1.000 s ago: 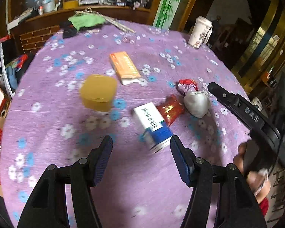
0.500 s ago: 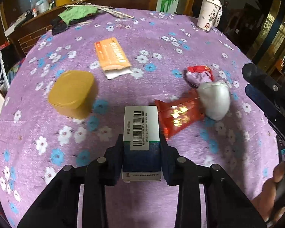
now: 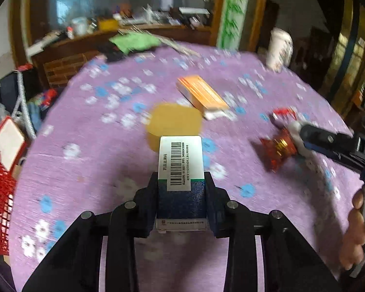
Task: Collect trash
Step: 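Grasp the white-and-blue medicine box with the left tool while the right tool approaches the red wrapper, then grasp the red candy wrapper with the right tool and lift it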
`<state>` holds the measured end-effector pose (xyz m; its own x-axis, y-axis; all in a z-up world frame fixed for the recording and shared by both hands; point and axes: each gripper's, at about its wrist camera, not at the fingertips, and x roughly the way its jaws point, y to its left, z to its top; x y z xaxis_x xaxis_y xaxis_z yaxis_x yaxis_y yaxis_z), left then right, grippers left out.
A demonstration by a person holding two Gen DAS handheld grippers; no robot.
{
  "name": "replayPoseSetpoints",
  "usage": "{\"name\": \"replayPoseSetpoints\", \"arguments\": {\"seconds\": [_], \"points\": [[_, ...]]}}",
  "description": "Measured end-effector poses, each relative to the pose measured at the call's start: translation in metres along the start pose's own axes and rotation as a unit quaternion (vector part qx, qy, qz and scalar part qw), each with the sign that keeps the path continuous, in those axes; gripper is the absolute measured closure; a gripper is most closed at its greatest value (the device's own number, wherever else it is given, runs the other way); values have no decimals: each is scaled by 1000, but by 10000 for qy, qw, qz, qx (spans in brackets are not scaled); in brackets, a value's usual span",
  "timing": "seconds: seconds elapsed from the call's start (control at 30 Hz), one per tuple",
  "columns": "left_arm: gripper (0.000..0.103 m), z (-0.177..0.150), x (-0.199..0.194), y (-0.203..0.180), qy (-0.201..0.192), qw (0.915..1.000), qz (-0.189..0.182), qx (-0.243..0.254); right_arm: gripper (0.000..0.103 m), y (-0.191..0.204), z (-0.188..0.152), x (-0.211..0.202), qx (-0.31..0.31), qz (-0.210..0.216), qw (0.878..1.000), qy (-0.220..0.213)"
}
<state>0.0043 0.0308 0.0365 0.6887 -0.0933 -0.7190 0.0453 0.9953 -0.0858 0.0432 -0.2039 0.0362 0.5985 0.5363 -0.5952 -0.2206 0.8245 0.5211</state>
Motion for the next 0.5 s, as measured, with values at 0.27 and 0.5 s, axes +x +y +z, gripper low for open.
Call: {"name": "replayPoseSetpoints", "arguments": {"seconds": [0.27, 0.5], "points": [[70, 8, -2, 28, -396, 9984, 75, -408, 49, -5, -4, -2, 865, 117, 9949, 509], [70, 5, -7, 23, -466, 9985, 81, -280, 45, 1, 12, 23, 1201, -1057, 9838, 813]]}}
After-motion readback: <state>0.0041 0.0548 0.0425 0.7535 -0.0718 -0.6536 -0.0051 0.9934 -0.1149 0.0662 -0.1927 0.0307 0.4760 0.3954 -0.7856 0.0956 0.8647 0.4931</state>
